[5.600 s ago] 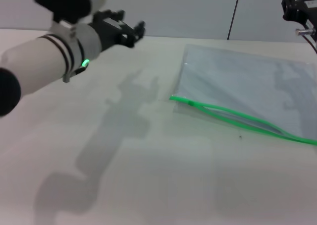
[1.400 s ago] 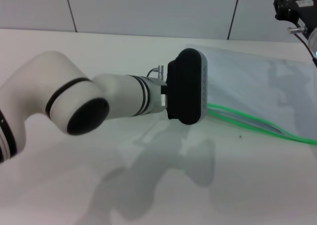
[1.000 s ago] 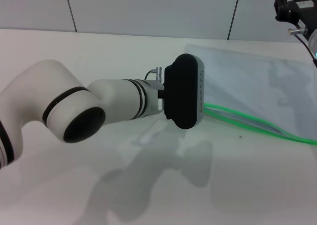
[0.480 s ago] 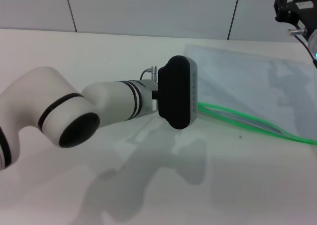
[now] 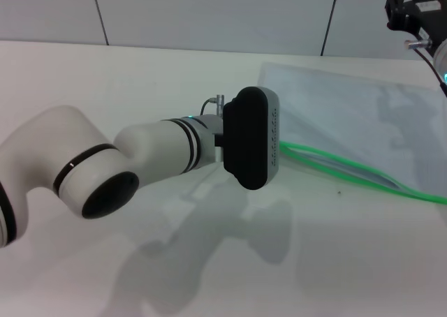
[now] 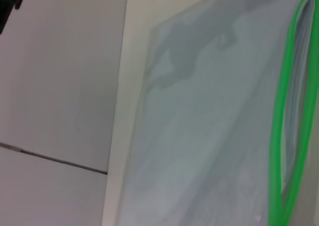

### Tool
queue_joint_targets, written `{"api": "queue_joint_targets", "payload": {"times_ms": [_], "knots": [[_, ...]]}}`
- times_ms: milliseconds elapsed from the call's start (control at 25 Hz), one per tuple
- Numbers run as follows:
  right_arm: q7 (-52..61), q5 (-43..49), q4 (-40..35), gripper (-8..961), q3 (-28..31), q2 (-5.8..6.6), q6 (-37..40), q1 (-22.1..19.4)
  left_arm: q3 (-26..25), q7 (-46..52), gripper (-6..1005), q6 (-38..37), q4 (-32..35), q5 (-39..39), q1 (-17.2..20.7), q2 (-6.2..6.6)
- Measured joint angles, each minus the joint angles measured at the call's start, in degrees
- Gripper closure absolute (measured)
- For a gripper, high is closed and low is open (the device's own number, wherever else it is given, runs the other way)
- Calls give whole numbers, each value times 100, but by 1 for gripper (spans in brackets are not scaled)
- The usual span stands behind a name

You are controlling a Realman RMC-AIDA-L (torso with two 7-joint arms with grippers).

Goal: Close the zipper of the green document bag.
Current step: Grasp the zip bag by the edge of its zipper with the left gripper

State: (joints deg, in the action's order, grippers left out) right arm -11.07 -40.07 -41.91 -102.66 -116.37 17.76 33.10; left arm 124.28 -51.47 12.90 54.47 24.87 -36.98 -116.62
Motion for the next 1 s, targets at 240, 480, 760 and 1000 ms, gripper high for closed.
{"api": "queue_joint_targets", "payload": {"times_ms": [240, 480, 760, 1000], "knots": [[0, 0, 0, 620, 0, 0, -3, 13, 64, 0, 427, -164, -88, 10, -12, -5], [0, 0, -2, 619, 0, 0, -10, 13, 133, 0, 427, -311, -156, 15, -17, -6], [0, 0, -2, 619, 0, 0, -10, 13, 237, 4, 430, -607, -199, 26, 18, -7], [0, 0, -2, 618, 0, 0, -10, 12, 238, 22, 439, -618, -234, 48, 15, -13]]}}
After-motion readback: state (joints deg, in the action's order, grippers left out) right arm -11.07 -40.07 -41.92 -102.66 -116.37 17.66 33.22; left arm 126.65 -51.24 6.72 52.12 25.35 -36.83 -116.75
